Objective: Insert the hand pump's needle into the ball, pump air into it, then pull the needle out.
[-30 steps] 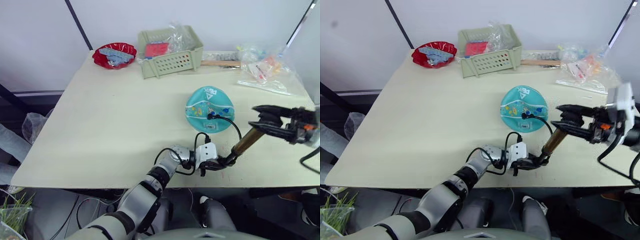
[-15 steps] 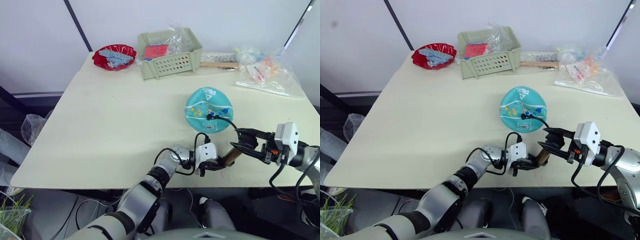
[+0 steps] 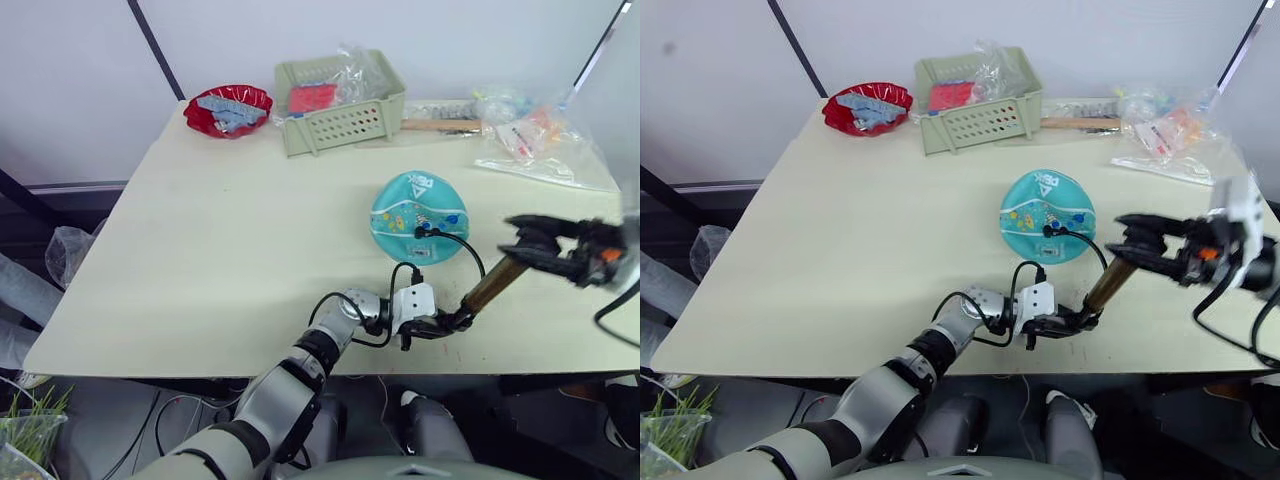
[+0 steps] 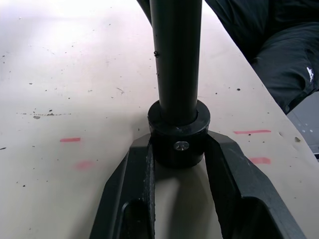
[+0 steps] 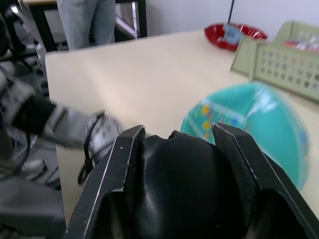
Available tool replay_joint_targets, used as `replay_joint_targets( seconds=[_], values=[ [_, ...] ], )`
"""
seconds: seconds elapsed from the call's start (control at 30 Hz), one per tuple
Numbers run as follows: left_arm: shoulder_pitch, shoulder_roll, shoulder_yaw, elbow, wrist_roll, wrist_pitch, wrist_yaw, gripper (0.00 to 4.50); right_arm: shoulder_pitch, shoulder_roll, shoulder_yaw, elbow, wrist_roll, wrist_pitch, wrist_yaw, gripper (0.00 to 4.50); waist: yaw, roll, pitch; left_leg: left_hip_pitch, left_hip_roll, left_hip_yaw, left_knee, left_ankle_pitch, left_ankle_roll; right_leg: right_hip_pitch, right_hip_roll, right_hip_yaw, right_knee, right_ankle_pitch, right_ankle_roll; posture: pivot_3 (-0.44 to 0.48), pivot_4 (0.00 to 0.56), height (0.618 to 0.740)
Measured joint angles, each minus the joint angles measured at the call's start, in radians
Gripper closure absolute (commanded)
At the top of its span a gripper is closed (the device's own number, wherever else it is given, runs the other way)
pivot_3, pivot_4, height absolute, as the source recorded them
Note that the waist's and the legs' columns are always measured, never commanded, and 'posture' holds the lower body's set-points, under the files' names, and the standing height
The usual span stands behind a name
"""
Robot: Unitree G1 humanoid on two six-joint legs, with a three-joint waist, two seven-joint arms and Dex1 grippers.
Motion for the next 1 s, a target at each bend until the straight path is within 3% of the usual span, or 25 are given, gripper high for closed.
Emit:
replay_joint_targets(
  seconds=[0.3, 0.53, 0.7, 1.0],
  values=[
    [-0.002, -0.002, -0.002, 0.002, 0.0, 0.0, 0.002, 3.52, -0.118, -0.116, -0.088, 0.024, 0.107, 0.152, 0.024, 2.83, 0.001, -0.001, 0.0, -0.003, 0.0, 0.0, 0.0, 0.0, 0.0, -0.002, -0.001, 0.0, -0.001, 0.0, 0.0, 0.0, 0.15, 0.74],
    [-0.004, -0.004, -0.009, 0.007, 0.005, 0.0, 0.004, 3.52, -0.076, -0.114, -0.095, 0.011, 0.077, 0.149, 0.046, 2.83, 0.002, -0.002, -0.001, -0.003, 0.0, -0.001, 0.0, 0.0, 0.0, -0.002, -0.001, -0.001, 0.0, 0.0, 0.0, 0.0, 0.15, 0.74],
    [-0.002, -0.001, -0.014, 0.014, 0.008, 0.001, 0.014, 3.52, 0.04, 0.002, -0.05, -0.036, -0.032, 0.023, 0.045, 2.83, 0.001, -0.01, -0.006, 0.0, 0.0, -0.001, 0.0, 0.0, 0.0, 0.002, -0.001, -0.002, -0.001, 0.0, 0.0, 0.0, 0.15, 0.74],
    [0.001, 0.002, -0.016, 0.014, 0.01, 0.005, 0.028, 3.52, 0.142, 0.168, 0.125, -0.017, -0.252, -0.212, 0.02, 2.83, -0.001, -0.013, -0.007, 0.013, 0.001, -0.001, 0.0, 0.0, 0.0, 0.013, 0.001, -0.002, -0.001, -0.003, 0.004, 0.0, 0.15, 0.74]
  ],
)
